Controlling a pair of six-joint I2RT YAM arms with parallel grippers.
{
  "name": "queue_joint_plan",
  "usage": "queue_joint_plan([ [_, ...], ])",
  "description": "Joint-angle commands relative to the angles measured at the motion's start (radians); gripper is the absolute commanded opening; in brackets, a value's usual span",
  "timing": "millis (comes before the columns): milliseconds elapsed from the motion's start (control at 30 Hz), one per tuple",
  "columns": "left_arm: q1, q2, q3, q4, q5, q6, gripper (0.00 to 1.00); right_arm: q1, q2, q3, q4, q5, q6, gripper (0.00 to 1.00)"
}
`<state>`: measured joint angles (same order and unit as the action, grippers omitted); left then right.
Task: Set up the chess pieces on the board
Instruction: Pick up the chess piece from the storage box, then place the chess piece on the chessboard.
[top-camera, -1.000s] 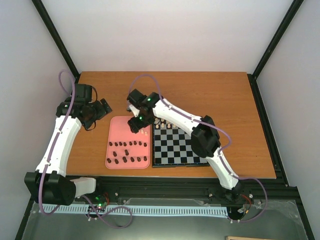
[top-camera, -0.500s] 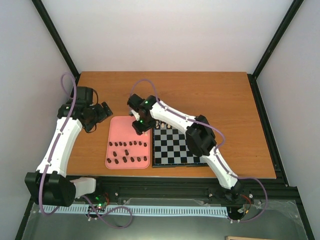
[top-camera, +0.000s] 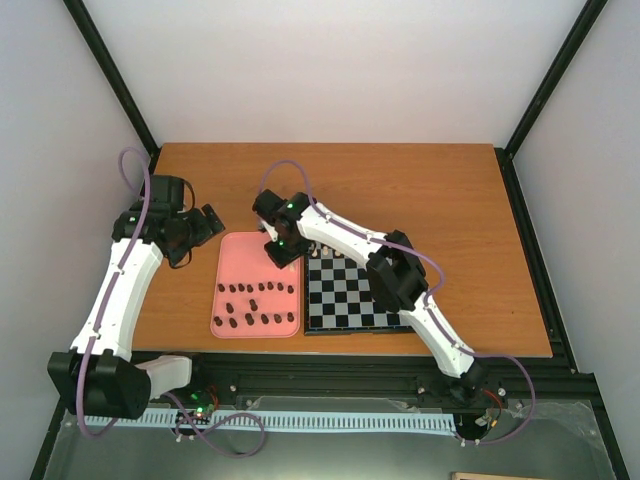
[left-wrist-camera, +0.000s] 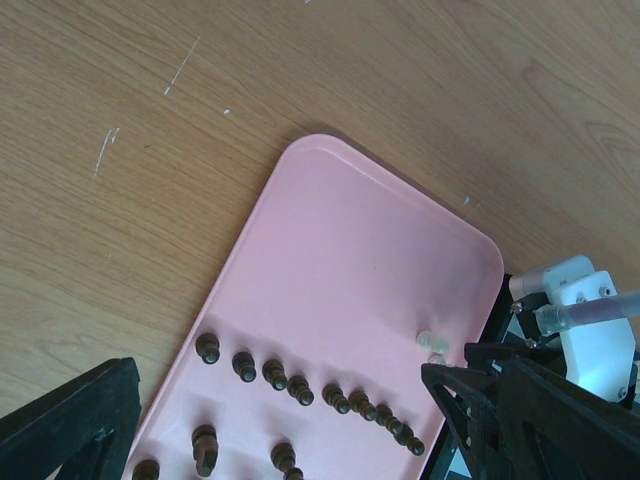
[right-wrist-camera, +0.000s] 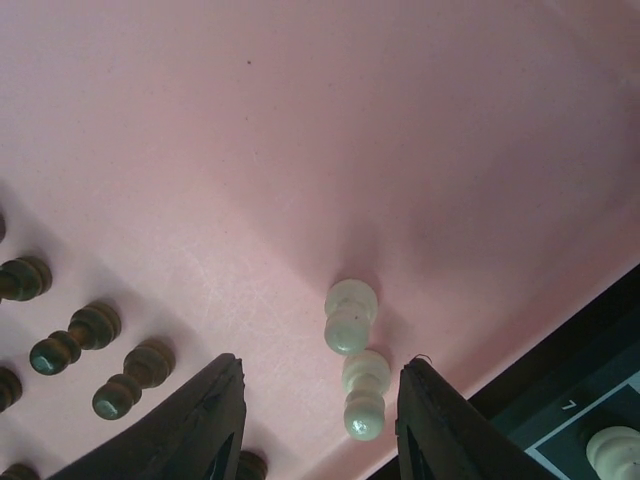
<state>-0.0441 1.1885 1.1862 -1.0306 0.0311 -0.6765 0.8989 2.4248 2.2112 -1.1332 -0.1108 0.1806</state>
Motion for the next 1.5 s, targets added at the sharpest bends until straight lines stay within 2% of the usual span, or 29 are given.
queue_joint_plan([
  [0, 0.010, -0.028, -0.004, -0.001, 0.006, 0.012, 0.99, -0.001, 0.038, 0.044, 0.002, 0.024, -0.002, 0.42],
  [100, 0.010, -0.033, -0.011, 0.000, 0.008, 0.008, 0.99, -0.002, 0.061, 0.071, -0.015, 0.032, -0.004, 0.41],
  [200, 0.010, -0.036, -0.012, -0.005, 0.010, 0.006, 0.99, -0.004, 0.066, 0.072, -0.009, 0.042, -0.008, 0.36],
  [333, 0.009, -0.040, -0.011, -0.012, 0.002, 0.006, 0.99, -0.008, 0.070, 0.076, -0.010, 0.041, -0.005, 0.35],
  [500, 0.009, -0.044, -0.017, -0.013, 0.001, 0.006, 0.99, -0.009, 0.068, 0.077, -0.008, 0.043, -0.006, 0.23],
  [600, 0.010, -0.043, -0.019, -0.012, 0.002, 0.006, 0.99, -0.009, 0.066, 0.077, -0.007, 0.044, -0.004, 0.10],
  [733, 0.010, -0.041, -0.020, -0.010, -0.001, 0.008, 0.99, -0.009, 0.051, 0.077, 0.000, 0.059, -0.003, 0.03],
  [933, 0.010, -0.041, -0.032, -0.002, 0.007, 0.008, 0.99, -0.019, -0.023, 0.076, 0.040, 0.105, 0.006, 0.03],
  [1200, 0.010, -0.033, -0.037, 0.004, 0.006, 0.019, 0.99, -0.077, -0.214, 0.054, 0.040, 0.126, 0.031, 0.03],
  [1300, 0.010, -0.030, -0.039, 0.003, 0.006, 0.023, 0.99, -0.103, -0.323, -0.040, 0.015, 0.162, 0.042, 0.03],
  [1467, 0.009, -0.033, -0.051, 0.013, 0.008, 0.023, 0.99, -0.195, -0.503, -0.313, 0.021, 0.187, 0.075, 0.03],
])
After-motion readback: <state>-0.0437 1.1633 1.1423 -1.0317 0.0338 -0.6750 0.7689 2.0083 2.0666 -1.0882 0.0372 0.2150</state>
